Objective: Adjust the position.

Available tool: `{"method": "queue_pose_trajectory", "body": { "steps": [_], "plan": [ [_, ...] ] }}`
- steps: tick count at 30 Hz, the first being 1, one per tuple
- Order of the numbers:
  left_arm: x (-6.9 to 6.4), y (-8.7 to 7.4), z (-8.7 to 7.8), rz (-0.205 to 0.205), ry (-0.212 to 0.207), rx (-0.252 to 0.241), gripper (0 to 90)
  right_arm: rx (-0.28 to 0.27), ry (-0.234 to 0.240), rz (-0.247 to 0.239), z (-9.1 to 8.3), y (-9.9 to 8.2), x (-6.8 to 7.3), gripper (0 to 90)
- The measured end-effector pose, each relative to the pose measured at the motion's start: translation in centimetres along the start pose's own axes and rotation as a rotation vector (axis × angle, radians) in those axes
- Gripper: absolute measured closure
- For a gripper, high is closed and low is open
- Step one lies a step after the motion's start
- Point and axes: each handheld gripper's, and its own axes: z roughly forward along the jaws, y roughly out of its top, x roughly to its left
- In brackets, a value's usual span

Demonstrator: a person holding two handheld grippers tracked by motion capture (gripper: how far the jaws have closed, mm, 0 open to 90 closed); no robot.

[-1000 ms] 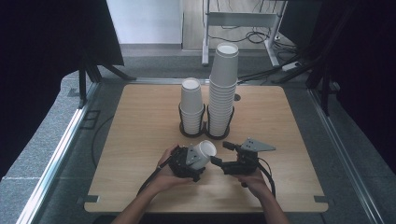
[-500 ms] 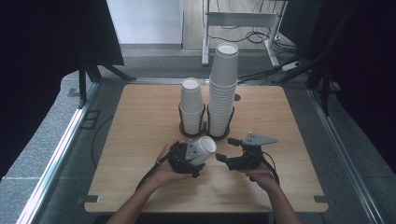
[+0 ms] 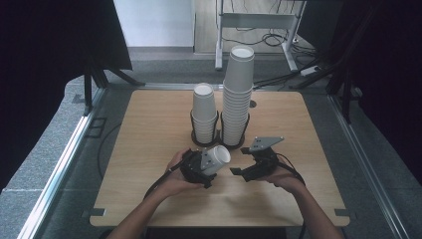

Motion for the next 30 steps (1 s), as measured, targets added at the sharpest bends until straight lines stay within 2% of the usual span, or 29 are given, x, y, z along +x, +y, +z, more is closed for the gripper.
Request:
{"method": "queue_pose_trajectory", "body": {
  "steps": [3,4,5,8,9,10,13,18,23,25,27,30],
  "plan": [
    [-0.2,0.3,0.0,0.025,0.01,0.01,13.0,0.081,0.023,-0.043,0.3,0.8,0.1,13.7],
    [-0.3,0.5,0.1,0.03,0.019,0.012,13.0,0.128,0.034,-0.066,0.5,1.3,0.2,13.6],
    [-0.3,0.6,0.1,0.033,0.018,0.013,13.0,0.128,0.034,-0.066,0.5,1.3,0.2,13.6],
    [-0.6,0.9,0.3,0.057,0.026,0.027,13.0,0.204,0.044,-0.116,0.7,2.4,0.3,13.4],
    [-0.6,1.0,0.4,0.063,0.025,0.028,12.9,0.25,0.051,-0.139,0.8,3.2,0.3,13.3],
    [-0.7,1.1,0.5,0.068,0.026,0.03,12.9,0.25,0.051,-0.139,0.8,3.2,0.3,13.3],
    [-1.0,1.3,0.6,0.083,0.036,0.034,12.9,0.327,0.051,-0.18,1.2,4.4,0.4,12.9],
    [-1.2,1.7,0.7,0.106,0.045,0.041,12.9,0.441,0.087,-0.221,2.5,5.8,0.5,11.4],
    [-1.7,2.0,0.8,0.156,0.055,0.051,12.9,0.493,0.105,-0.24,3.4,6.3,0.4,10.8],
    [-1.9,2.1,0.7,0.157,0.058,0.041,12.9,0.525,0.122,-0.232,4.0,6.6,0.4,12.6],
    [-2.1,2.3,0.6,0.16,0.055,0.029,12.9,0.53,0.132,-0.229,4.2,6.7,0.4,13.5],
    [-2.3,2.4,0.6,0.161,0.056,0.011,12.9,0.536,0.176,-0.217,5.0,6.8,0.2,16.3]
  ]
}}
